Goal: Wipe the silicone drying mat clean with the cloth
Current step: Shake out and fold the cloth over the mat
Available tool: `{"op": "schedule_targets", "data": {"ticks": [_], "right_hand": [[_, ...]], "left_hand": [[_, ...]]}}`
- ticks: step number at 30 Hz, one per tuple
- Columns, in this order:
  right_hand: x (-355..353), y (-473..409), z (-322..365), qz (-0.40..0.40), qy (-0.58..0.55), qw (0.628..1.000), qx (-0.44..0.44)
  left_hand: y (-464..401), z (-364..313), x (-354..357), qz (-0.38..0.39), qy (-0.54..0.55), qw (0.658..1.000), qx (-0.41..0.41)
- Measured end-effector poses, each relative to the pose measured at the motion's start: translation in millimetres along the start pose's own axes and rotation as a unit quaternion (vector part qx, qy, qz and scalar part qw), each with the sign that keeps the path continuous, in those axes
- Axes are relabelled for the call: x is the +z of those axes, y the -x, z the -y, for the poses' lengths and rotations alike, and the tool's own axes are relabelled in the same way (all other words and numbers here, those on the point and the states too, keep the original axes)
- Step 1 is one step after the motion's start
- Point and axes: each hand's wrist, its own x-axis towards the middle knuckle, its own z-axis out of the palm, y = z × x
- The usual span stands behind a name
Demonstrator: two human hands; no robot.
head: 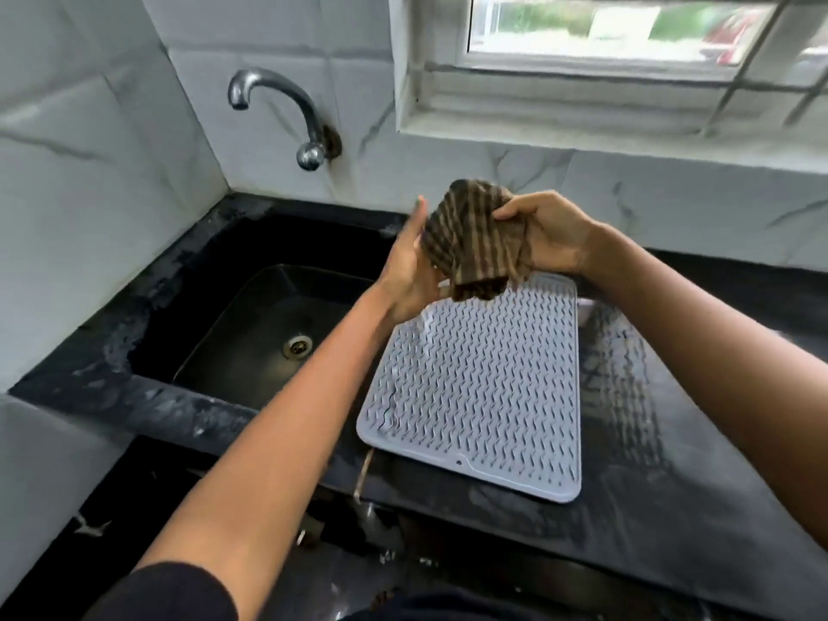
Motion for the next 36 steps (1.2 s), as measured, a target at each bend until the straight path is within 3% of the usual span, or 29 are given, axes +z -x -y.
{"op": "schedule_targets", "data": {"ticks": [2, 4, 7, 8, 12, 15, 19, 21, 23, 25, 30, 32, 34, 36], "right_hand": [[11, 5, 17, -0.033, 0.046, 0.998, -0.002], [22, 11, 35, -0.094, 0.176, 0.98, -0.007], [30, 25, 58, -0.159, 0.464, 0.872, -0.006], [31, 28, 64, -0.171, 0.493, 0.853, -0.009], [32, 36, 75, -0.198, 0.503, 0.841, -0.038], [31, 37, 80, -0.178, 0.529, 0.83, -0.008], [38, 36, 83, -0.138, 0.627, 0.765, 0.058], [46, 34, 83, -0.125, 0.617, 0.776, 0.044], [58, 32, 84, -0.116, 0.527, 0.841, -0.035], [67, 26, 86, -0.104, 0.457, 0.879, -0.088], [87, 17, 88, -0.131, 0.49, 0.854, -0.12], [93, 16, 87, -0.15, 0.479, 0.857, -0.12], [99, 14, 86, -0.171, 0.465, 0.86, -0.121], [102, 15, 86, -0.174, 0.463, 0.862, -0.113]], "left_hand": [[7, -17, 10, -0.045, -0.115, 0.992, 0.036], [11, -30, 10, -0.095, -0.184, 0.976, 0.065], [21, -51, 2, -0.144, -0.206, 0.962, 0.109], [23, -59, -1, -0.146, -0.211, 0.959, 0.119], [33, -88, -12, -0.124, -0.296, 0.937, 0.136], [40, -107, -14, -0.084, -0.338, 0.929, 0.127], [44, -125, -1, -0.036, -0.356, 0.923, 0.142], [45, -131, 9, -0.012, -0.381, 0.911, 0.154], [43, -135, 16, 0.019, -0.422, 0.893, 0.157], [43, -137, 21, 0.028, -0.467, 0.868, 0.17], [44, -145, 8, -0.023, -0.431, 0.875, 0.217], [50, -145, -2, -0.002, -0.461, 0.874, 0.15], [52, -139, -15, 0.017, -0.544, 0.834, 0.086], [53, -131, -26, 0.005, -0.559, 0.825, 0.081]]}}
